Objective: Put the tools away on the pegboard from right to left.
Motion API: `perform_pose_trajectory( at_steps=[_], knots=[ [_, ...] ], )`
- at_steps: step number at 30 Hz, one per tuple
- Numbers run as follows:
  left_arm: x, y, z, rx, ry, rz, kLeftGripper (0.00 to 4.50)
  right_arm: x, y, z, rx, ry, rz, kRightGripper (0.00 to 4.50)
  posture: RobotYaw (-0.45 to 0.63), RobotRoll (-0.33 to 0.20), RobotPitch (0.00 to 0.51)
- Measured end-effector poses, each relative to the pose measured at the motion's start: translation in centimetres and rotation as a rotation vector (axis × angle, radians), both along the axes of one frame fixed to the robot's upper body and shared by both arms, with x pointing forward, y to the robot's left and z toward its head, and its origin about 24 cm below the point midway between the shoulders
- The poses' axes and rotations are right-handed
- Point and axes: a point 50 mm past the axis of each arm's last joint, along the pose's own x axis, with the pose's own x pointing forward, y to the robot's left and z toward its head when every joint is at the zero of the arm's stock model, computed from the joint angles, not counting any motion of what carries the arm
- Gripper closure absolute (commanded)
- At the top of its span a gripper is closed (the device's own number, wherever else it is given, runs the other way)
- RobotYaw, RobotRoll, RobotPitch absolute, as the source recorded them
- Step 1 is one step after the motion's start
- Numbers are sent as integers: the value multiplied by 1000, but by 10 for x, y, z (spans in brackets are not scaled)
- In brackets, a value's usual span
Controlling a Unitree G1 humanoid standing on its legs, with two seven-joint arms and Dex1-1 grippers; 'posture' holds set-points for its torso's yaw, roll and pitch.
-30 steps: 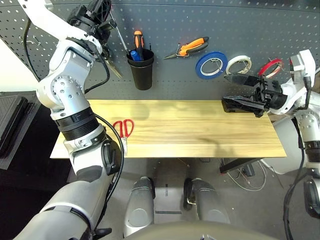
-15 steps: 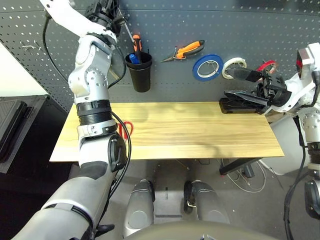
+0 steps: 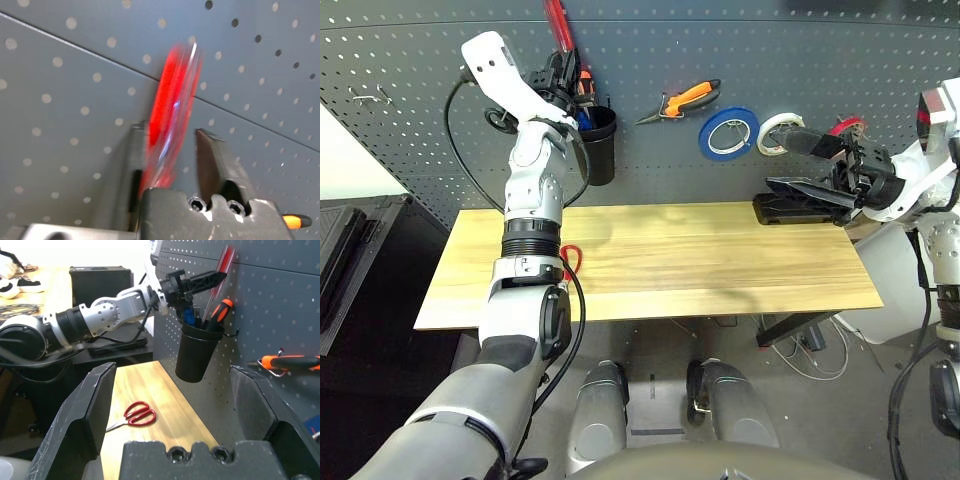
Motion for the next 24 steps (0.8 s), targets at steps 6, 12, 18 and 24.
perform_pose_trajectory(
  at_steps=[6,12,18,24],
  knots=[
    [-28,15,52,31,-168,-30,17,0,2,-3,9,10,11,0,-11,0,73],
    [-78,40,77,165,-152,-118,17,6,9,-19,-24,59,26,0,57,0,81],
    [-124,32,24,233,160,-413,17,10,29,-49,-106,139,87,0,89,0,108],
    [-160,25,-42,166,503,-582,17,12,48,-73,-216,154,96,0,63,0,158]
  ],
)
